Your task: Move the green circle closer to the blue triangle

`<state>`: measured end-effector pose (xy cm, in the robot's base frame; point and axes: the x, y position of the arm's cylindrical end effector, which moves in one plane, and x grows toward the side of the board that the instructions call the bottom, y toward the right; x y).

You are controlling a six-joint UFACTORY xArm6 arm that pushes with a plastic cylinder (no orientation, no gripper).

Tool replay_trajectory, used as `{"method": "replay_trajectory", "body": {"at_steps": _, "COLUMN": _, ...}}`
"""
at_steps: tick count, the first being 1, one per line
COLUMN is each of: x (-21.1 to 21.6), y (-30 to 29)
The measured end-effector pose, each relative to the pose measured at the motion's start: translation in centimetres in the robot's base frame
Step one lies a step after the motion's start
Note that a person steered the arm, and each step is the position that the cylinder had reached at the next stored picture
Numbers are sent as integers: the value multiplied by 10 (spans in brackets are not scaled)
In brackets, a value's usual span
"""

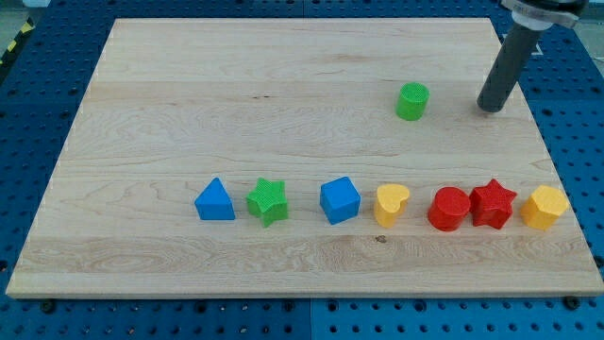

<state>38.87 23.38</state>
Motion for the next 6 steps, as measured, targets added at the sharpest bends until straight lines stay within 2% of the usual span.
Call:
{"method": "replay_trajectory", "body": {"at_steps": 3, "x": -5, "y": -101}}
{"method": "replay_trajectory", "body": {"at_steps": 4, "x": -18, "y": -128}}
{"method": "replay_trajectory", "body": {"at_steps": 5, "x": -36, "y": -129}}
{"method": "replay_trajectory", "body": {"at_steps": 6, "x": -36, "y": -144}}
